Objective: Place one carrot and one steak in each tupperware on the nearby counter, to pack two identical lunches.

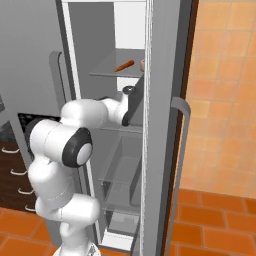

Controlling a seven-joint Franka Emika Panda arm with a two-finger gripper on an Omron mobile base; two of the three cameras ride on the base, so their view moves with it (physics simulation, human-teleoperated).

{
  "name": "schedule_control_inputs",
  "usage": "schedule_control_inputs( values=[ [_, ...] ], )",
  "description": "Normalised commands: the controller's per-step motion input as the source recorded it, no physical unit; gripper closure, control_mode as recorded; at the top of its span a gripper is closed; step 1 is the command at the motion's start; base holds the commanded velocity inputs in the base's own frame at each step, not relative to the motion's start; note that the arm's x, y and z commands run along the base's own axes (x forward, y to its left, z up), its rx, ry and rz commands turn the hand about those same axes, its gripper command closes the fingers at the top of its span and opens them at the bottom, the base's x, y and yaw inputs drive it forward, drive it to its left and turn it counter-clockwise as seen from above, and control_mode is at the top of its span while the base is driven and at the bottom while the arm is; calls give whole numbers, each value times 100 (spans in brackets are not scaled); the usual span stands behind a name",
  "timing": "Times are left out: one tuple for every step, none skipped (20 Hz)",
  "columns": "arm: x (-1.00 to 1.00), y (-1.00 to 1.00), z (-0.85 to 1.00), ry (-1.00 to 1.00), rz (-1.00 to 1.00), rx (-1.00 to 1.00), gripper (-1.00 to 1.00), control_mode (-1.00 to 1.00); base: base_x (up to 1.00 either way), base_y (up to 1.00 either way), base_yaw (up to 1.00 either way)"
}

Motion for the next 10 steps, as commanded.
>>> schedule_control_inputs(
  values=[
    [54, -24, -17, 0, 1, 0, -100, -100, 0, 0, 0],
    [53, -26, -21, 0, 3, 0, -100, -100, 0, 0, 0],
    [58, -25, -22, 0, 3, 0, -100, -100, 0, 0, 0],
    [62, -20, -21, 0, 3, 0, -100, -100, 0, 0, 0],
    [60, -19, -19, 0, 3, 0, -100, -100, 0, 0, 0],
    [60, -19, -21, 0, 2, 0, -100, -100, 0, 0, 0],
    [61, -19, -21, 0, 2, 0, -100, -100, 0, 0, 0],
    [63, -20, -19, 0, 2, 0, -100, -100, 0, 0, 0],
    [64, -20, -21, 0, 3, 0, -100, -100, 0, 0, 0],
    [66, -19, -23, 0, 3, 0, -100, -100, 0, 0, 0]
  ],
)
